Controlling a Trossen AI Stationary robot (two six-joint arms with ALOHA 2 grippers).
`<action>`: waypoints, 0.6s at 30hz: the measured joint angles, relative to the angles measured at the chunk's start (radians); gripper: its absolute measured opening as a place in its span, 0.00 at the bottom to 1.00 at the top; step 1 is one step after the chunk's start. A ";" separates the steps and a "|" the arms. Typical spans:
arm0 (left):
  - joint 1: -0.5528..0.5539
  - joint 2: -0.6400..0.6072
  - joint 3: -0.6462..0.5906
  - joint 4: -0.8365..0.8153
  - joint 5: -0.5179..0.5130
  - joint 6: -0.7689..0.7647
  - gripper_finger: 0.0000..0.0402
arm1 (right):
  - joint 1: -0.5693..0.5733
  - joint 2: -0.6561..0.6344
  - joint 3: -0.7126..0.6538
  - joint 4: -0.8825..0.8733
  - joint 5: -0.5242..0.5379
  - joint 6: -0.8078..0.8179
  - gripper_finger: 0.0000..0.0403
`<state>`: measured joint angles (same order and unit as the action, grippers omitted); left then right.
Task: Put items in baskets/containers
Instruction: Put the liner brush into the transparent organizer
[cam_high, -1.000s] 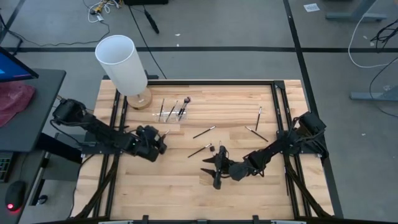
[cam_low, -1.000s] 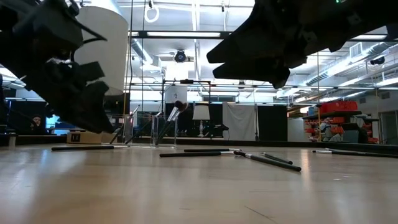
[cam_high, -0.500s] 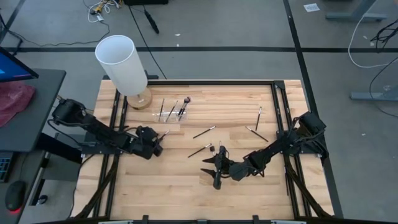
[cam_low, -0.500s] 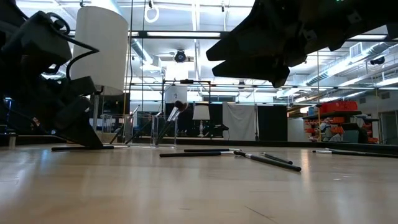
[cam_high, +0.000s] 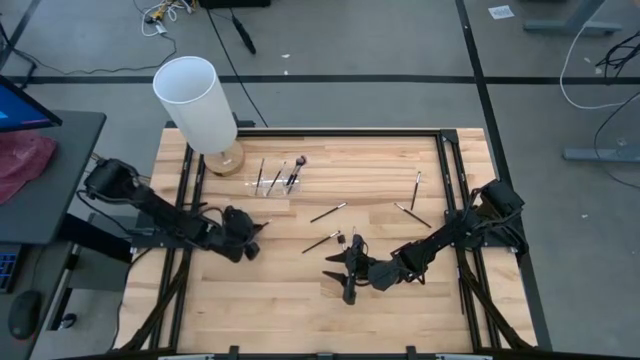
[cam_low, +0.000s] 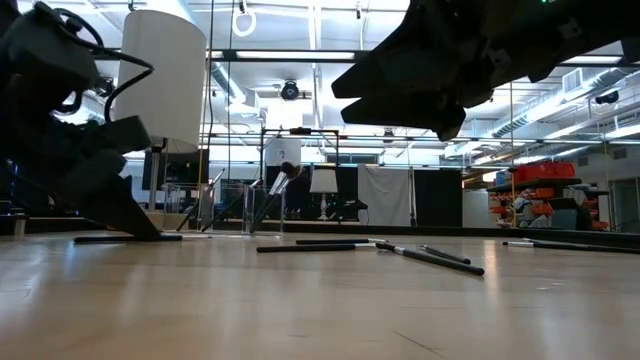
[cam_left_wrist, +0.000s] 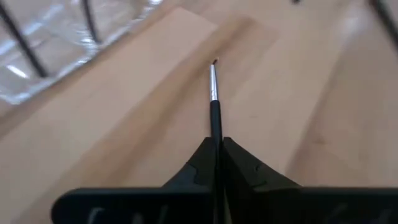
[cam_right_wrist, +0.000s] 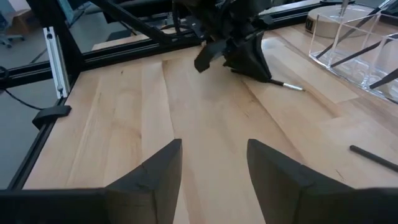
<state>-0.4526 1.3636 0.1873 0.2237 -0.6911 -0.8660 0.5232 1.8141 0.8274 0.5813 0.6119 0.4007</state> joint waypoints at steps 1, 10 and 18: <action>-0.009 0.001 -0.001 0.019 0.005 0.000 0.04 | 0.000 0.000 0.000 -0.002 -0.002 0.000 0.46; -0.081 0.001 0.000 0.267 -0.025 0.046 0.02 | 0.000 0.000 0.000 -0.051 -0.004 0.000 0.46; -0.096 0.000 0.003 0.531 -0.064 0.229 0.01 | -0.010 0.001 0.000 -0.053 -0.064 0.001 0.46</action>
<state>-0.5484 1.3632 0.1898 0.7548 -0.7547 -0.6367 0.5132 1.8149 0.8272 0.5287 0.5480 0.4017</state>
